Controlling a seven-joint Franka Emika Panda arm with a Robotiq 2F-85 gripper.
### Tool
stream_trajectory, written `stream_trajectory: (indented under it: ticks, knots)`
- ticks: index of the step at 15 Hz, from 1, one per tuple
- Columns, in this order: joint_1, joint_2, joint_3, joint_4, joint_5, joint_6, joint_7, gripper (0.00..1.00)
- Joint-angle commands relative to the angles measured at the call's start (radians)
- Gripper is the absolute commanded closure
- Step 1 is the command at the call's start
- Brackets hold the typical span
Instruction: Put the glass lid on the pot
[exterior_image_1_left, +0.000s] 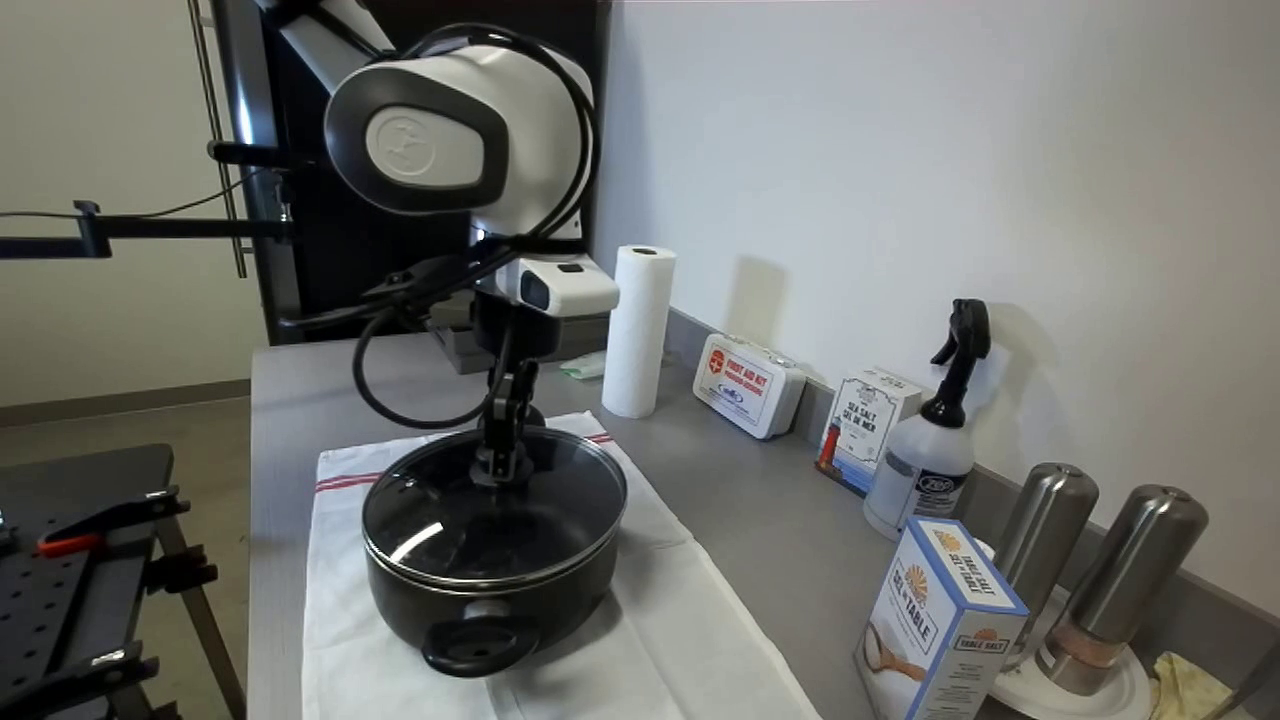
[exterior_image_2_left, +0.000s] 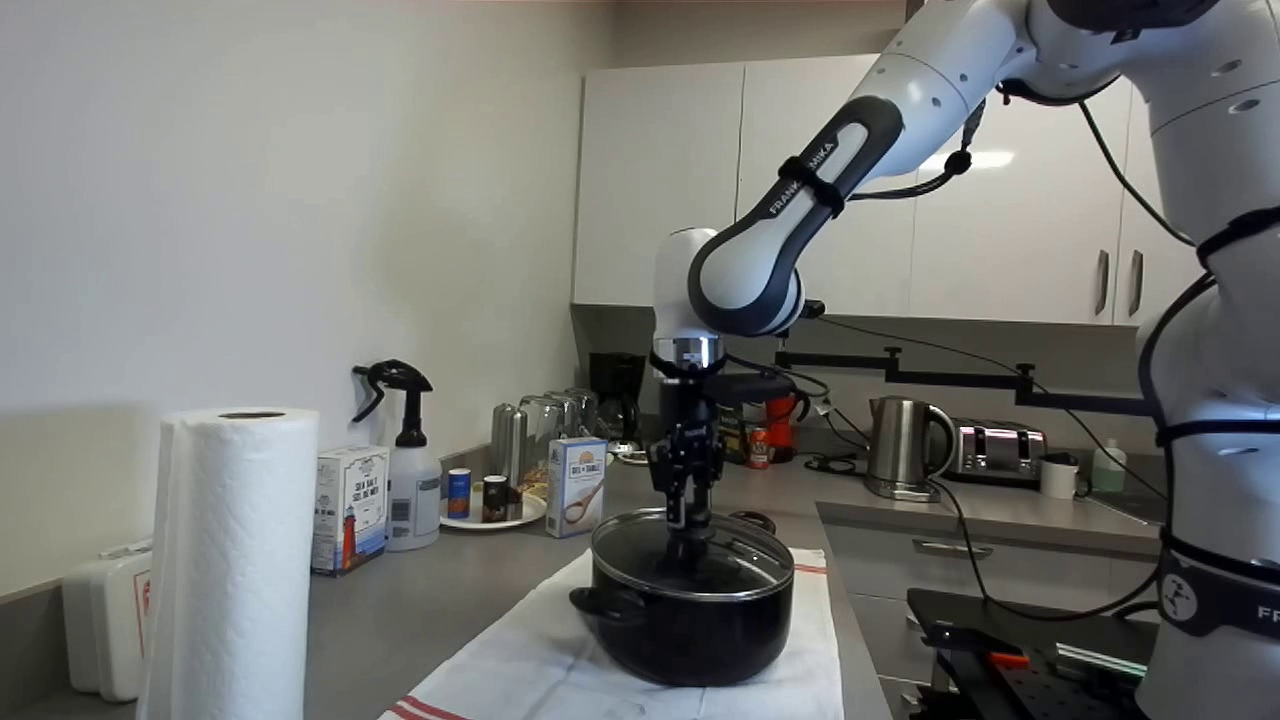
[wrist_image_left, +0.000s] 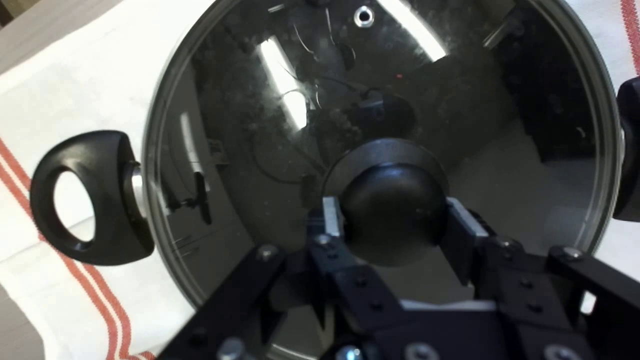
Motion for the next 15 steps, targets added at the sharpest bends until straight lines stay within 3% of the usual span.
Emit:
stream_trajectory:
  ticks: [1, 8, 9, 10, 11, 15]
  knots:
    - [0.006, -0.030, 0.008, -0.006, 0.039, -0.022, -0.017, 0.75]
    - [0.005, -0.019, 0.006, -0.007, 0.037, -0.023, -0.015, 0.75]
    - [0.004, -0.020, 0.006, -0.007, 0.041, -0.024, -0.017, 0.71]
    - [0.004, -0.022, 0.007, -0.009, 0.043, -0.022, -0.018, 0.25]
    - [0.004, -0.026, 0.008, -0.012, 0.044, -0.018, -0.021, 0.24]
    - [0.010, -0.041, 0.011, -0.018, 0.042, -0.013, -0.016, 0.01]
